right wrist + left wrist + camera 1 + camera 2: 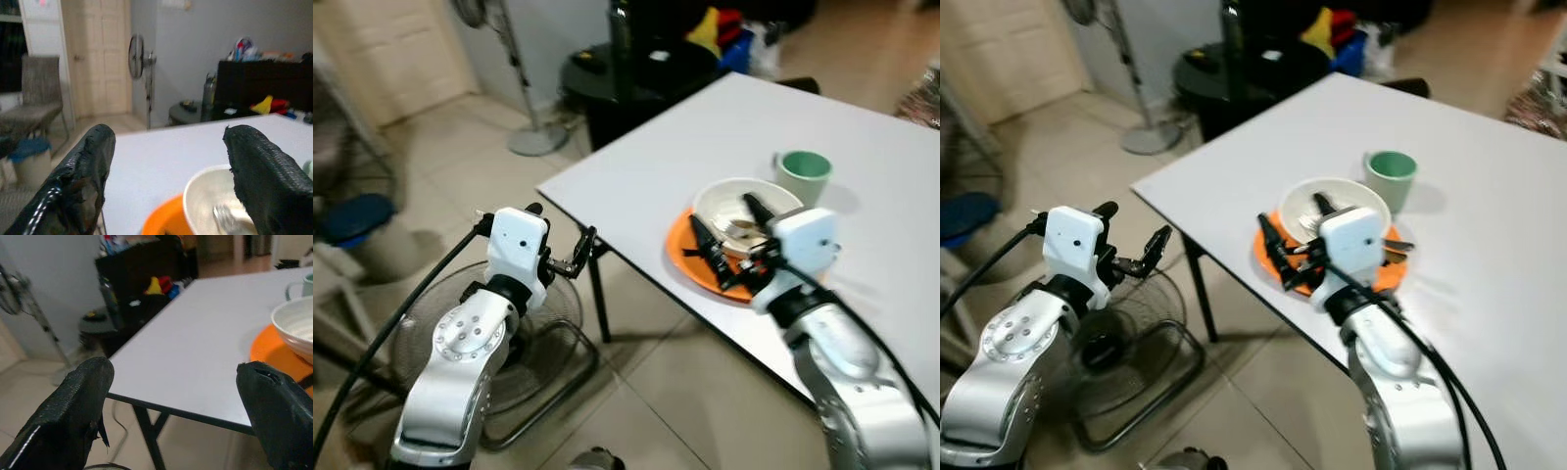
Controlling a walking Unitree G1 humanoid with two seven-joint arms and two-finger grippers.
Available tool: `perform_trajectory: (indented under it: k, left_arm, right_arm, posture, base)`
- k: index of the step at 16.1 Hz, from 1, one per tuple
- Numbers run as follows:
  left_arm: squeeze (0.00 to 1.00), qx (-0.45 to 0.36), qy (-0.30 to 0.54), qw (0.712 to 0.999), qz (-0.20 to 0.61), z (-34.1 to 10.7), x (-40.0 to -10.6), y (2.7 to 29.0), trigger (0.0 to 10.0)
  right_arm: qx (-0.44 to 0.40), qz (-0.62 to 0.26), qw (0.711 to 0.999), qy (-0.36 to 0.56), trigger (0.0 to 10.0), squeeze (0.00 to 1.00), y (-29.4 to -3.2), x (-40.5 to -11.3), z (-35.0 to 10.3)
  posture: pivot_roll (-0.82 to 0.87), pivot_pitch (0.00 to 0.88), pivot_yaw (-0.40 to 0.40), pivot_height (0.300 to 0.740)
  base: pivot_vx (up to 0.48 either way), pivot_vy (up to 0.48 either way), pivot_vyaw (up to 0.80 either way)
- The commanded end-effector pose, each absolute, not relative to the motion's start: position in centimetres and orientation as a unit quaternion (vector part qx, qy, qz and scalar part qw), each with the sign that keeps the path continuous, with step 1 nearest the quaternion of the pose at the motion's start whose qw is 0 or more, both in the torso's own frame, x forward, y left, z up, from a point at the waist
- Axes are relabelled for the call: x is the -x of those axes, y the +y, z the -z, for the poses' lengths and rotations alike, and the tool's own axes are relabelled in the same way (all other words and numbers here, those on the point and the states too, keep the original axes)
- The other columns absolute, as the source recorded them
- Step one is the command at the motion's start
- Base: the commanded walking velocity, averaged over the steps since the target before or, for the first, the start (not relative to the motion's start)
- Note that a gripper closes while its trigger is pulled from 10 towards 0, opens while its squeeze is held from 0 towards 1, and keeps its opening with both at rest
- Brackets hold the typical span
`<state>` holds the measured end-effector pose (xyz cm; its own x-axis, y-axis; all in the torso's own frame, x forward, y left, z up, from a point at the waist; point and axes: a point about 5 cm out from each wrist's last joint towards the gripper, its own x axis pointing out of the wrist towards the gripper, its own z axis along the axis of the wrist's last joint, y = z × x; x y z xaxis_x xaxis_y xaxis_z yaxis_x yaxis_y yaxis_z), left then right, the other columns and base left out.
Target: Setting the table
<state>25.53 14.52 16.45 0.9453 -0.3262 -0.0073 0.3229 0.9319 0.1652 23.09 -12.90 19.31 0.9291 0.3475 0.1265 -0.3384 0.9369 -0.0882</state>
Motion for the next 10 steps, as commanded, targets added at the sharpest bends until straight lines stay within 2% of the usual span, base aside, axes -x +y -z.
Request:
perform_trajectory:
  k: [1,10]
  left_arm:
    - [0.00,-0.081,-0.018,0.983,0.161,-16.9,-25.3,14.3,10.0]
    - [0.00,-0.074,-0.001,0.986,0.146,-16.3,-23.9,14.3,10.0]
  right_arm:
    - [0.030,-0.143,0.987,-0.065,10.0,1.00,-13.6,-22.9,-19.5]
    - [0.005,-0.149,0.989,-0.007,10.0,1.00,-14.0,-22.0,-17.6]
  posture:
    - [0.05,0.000,0.112,0.740]
    - [0.10,0.000,0.069,0.740]
  base:
    - [0.000,0.000,0.80]
    - [0.000,0.000,0.80]
